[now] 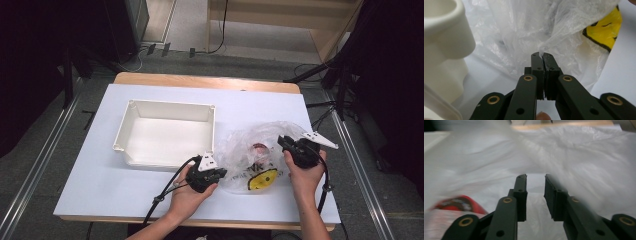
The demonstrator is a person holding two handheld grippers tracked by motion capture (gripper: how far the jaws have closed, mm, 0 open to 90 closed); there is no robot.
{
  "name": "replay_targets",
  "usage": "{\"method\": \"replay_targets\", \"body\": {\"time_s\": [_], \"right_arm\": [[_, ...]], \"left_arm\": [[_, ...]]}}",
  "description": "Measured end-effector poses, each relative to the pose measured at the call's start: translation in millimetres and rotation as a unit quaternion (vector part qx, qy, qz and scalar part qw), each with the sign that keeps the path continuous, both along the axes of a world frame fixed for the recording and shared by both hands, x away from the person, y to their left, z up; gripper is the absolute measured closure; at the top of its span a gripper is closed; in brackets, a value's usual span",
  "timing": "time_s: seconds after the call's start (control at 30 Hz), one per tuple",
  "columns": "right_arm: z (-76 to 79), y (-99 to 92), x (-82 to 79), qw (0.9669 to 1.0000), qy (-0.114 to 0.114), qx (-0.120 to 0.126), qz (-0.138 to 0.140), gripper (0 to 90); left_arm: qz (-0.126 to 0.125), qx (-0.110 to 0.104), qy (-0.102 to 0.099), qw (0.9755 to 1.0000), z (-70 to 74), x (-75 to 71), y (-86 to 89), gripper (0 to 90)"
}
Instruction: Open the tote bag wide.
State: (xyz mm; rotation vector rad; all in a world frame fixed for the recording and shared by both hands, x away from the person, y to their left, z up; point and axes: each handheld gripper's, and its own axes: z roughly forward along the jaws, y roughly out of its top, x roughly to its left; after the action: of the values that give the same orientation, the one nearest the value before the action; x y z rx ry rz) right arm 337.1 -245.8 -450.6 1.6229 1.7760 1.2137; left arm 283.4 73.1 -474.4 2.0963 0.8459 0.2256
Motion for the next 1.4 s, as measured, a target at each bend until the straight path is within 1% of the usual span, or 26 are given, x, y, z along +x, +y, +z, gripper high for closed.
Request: {"method": "replay_targets", "body": {"time_s": [0.07, 0.1, 0.2, 0.23, 0.27, 0.3, 0.33, 0.4, 0.43, 0.47, 0.6, 0.7, 0.73, 0.77, 0.8, 0.87, 0.9, 0.93, 1.0, 1.03, 1.07, 1.13, 1.17, 1.23, 1.3, 1.4], "right_arm": [[-8.7, -3.9, 3.4, 0.9997, 0.023, 0.003, -0.001, 76.6], [-13.1, -5.6, 4.9, 0.9994, 0.036, -0.002, -0.002, 78.0], [-25.1, -8.1, 9.9, 0.9963, 0.084, -0.016, -0.005, 79.9], [-28.5, -8.9, 10.9, 0.9953, 0.095, -0.018, -0.005, 80.4], [-30.9, -10.0, 11.4, 0.9947, 0.101, -0.019, -0.004, 80.5], [-32.0, -11.1, 11.2, 0.9948, 0.100, -0.019, -0.002, 80.1], [-31.1, -11.0, 10.1, 0.9948, 0.101, -0.015, -0.002, 77.7], [-27.8, -11.3, 6.1, 0.9961, 0.087, -0.014, 0.006, 70.5], [-24.3, -11.5, 1.5, 0.9973, 0.072, -0.009, 0.013, 67.0], [-21.7, -11.6, -1.7, 0.9978, 0.063, -0.008, 0.017, 64.7], [-4.0, -12.9, -22.9, 0.9993, 0.011, -0.011, 0.033, 58.1], [10.4, -12.3, -40.0, 0.9990, -0.025, -0.010, 0.036, 55.8], [15.1, -12.0, -44.7, 0.9986, -0.036, -0.009, 0.038, 55.4], [19.4, -11.1, -48.8, 0.9981, -0.046, -0.005, 0.041, 55.2], [23.3, -9.6, -52.6, 0.9975, -0.054, 0.002, 0.045, 55.0], [29.2, -4.5, -59.4, 0.9959, -0.068, 0.012, 0.059, 54.2], [31.1, -0.3, -62.7, 0.9949, -0.070, 0.016, 0.071, 53.0], [31.7, 4.2, -65.3, 0.9938, -0.072, 0.013, 0.083, 51.1], [30.6, 14.9, -70.1, 0.9922, -0.067, 0.008, 0.105, 44.7], [28.4, 21.7, -72.2, 0.9918, -0.061, -0.003, 0.113, 40.2], [26.1, 26.7, -73.2, 0.9918, -0.055, -0.014, 0.115, 38.6], [21.2, 33.8, -74.3, 0.9914, -0.044, -0.029, 0.120, 40.3], [20.1, 35.7, -74.3, 0.9916, -0.037, -0.031, 0.120, 42.6], [18.2, 37.8, -73.2, 0.9924, -0.024, -0.031, 0.116, 51.4], [16.0, 37.1, -72.7, 0.9927, -0.016, -0.020, 0.118, 60.9], [10.8, 34.5, -72.5, 0.9927, 0.000, -0.015, 0.119, 74.8]], "left_arm": [[0.002, 0.004, 0.000, 1.0000, -0.4, -0.1, -0.8, 89.6], [0.004, 0.011, -0.002, 0.9999, -0.6, -0.2, -1.1, 89.7], [0.008, 0.019, 0.004, 0.9998, -1.4, 0.8, -1.4, 90.0], [0.010, 0.022, 0.006, 0.9997, -1.4, 1.0, -1.3, 90.0], [0.009, 0.024, 0.007, 0.9997, -1.4, 1.2, -1.0, 89.9], [0.008, 0.024, 0.006, 0.9997, -1.4, 1.0, -1.0, 89.7], [0.007, 0.023, 0.006, 0.9997, -1.4, 0.4, -1.0, 88.8], [0.007, 0.020, 0.002, 0.9998, -0.9, -1.2, -0.7, 84.6], [0.006, 0.017, 0.000, 0.9998, -0.5, -2.0, -0.4, 81.2], [0.001, 0.011, -0.001, 0.9999, 0.3, -3.0, 0.1, 79.3], [-0.013, -0.014, -0.016, 0.9997, 8.1, -8.1, 2.1, 67.9], [-0.016, -0.039, -0.030, 0.9987, 16.7, -11.6, 3.4, 62.3], [-0.017, -0.043, -0.036, 0.9983, 19.5, -12.7, 3.5, 60.8], [-0.017, -0.046, -0.043, 0.9979, 22.1, -13.7, 3.8, 59.6], [-0.016, -0.055, -0.047, 0.9973, 24.1, -14.5, 3.7, 58.5], [-0.015, -0.062, -0.054, 0.9965, 27.9, -15.7, 4.1, 58.5], [-0.014, -0.064, -0.057, 0.9962, 29.2, -16.0, 4.6, 58.7], [-0.013, -0.066, -0.059, 0.9959, 30.1, -16.0, 4.8, 59.3], [-0.008, -0.068, -0.059, 0.9959, 30.7, -15.0, 5.6, 61.0], [-0.006, -0.071, -0.058, 0.9958, 30.3, -14.2, 5.7, 62.3], [-0.006, -0.069, -0.056, 0.9961, 30.1, -13.4, 6.2, 63.8], [-0.005, -0.070, -0.053, 0.9962, 29.3, -12.4, 6.3, 67.1], [-0.005, -0.068, -0.052, 0.9963, 29.2, -12.3, 6.2, 68.2], [-0.006, -0.065, -0.053, 0.9965, 29.1, -12.4, 6.4, 70.7], [-0.003, -0.064, -0.053, 0.9965, 28.8, -12.3, 6.6, 72.3], [0.000, -0.063, -0.049, 0.9968, 28.3, -10.8, 7.7, 74.3]]}}
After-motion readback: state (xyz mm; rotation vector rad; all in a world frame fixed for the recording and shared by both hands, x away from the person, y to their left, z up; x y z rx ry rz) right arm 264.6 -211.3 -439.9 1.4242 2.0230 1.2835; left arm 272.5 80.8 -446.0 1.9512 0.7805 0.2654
